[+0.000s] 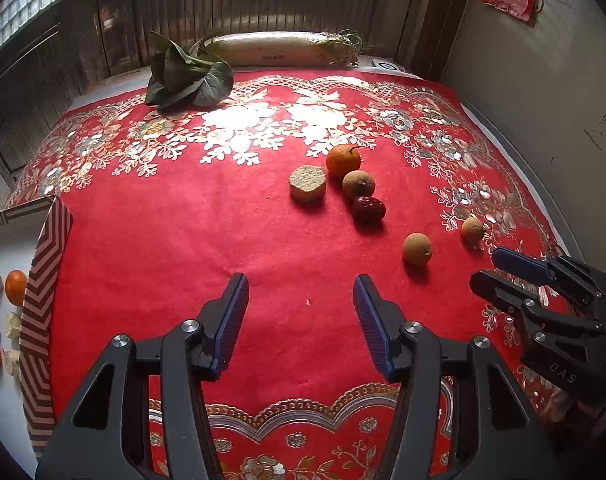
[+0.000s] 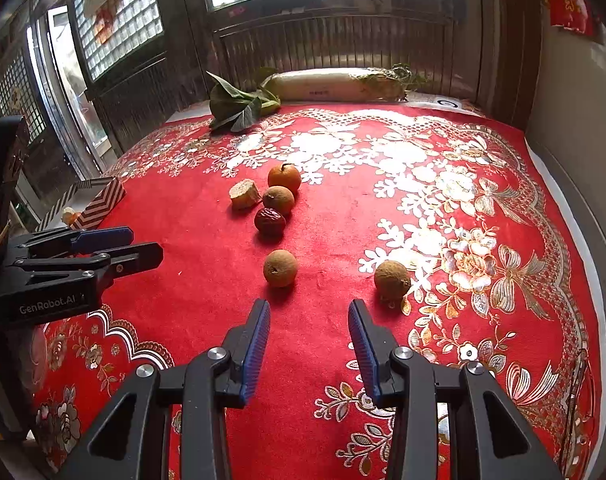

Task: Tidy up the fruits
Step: 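Grasp a brown round fruit with the left tool while the right tool grasps another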

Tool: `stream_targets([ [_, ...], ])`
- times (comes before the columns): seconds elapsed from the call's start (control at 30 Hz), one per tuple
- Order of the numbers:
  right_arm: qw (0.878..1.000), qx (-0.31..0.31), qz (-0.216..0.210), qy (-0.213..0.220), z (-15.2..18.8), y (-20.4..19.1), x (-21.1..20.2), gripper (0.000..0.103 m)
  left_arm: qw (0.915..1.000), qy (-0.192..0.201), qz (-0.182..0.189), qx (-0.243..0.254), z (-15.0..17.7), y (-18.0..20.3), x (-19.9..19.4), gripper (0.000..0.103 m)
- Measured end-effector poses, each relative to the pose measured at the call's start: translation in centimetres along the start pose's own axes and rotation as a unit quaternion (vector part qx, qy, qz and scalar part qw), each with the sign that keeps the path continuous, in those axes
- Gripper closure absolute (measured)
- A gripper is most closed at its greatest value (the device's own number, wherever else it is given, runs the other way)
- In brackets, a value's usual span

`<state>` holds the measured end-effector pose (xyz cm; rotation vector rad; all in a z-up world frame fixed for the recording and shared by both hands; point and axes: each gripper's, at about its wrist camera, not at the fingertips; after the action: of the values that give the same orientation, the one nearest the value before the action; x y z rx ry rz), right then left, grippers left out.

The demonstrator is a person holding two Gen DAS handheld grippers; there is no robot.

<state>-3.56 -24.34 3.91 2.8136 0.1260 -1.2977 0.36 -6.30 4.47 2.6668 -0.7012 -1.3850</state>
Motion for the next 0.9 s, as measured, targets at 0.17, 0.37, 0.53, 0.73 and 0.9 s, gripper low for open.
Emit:
stream_targets([
  [0.17,1.0,0.017,0.021,0.0,0.4,2.2,-0.2,0.064,0.9992,-0.015,0.031,0.018,-0.9,2.7,2.1,0.048],
  [0.37,0.999,0.04,0.017,0.003,0.8,4.0,0.1,0.063,0.9983,-0.035,0.041,0.023,-1.7,4.6,4.8,0.048],
  [0.53,0.999,0.038,0.006,0.005,0.5,4.3,0.6,0.063,0.9972,-0.049,0.043,0.037,-1.8,5.7,6.5,0.048],
  [0.73,1.0,0.026,0.012,-0.005,-0.3,3.9,2.1,0.063,0.997,-0.052,0.044,0.037,-1.9,5.6,7.2,0.049],
  [0.9,1.0,0.011,0.02,-0.014,-1.3,3.4,4.0,0.063,0.9972,-0.046,0.045,0.039,-1.9,5.4,7.2,0.058],
])
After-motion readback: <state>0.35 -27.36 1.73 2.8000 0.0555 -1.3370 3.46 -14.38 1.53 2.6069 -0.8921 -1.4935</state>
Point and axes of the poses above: each gripper's, at about its wrist camera, not at the fingertips, and x roughly the way its jaws point, y to its right, z to its underside, and after that the axes turned 11 degrees about z, right-handed
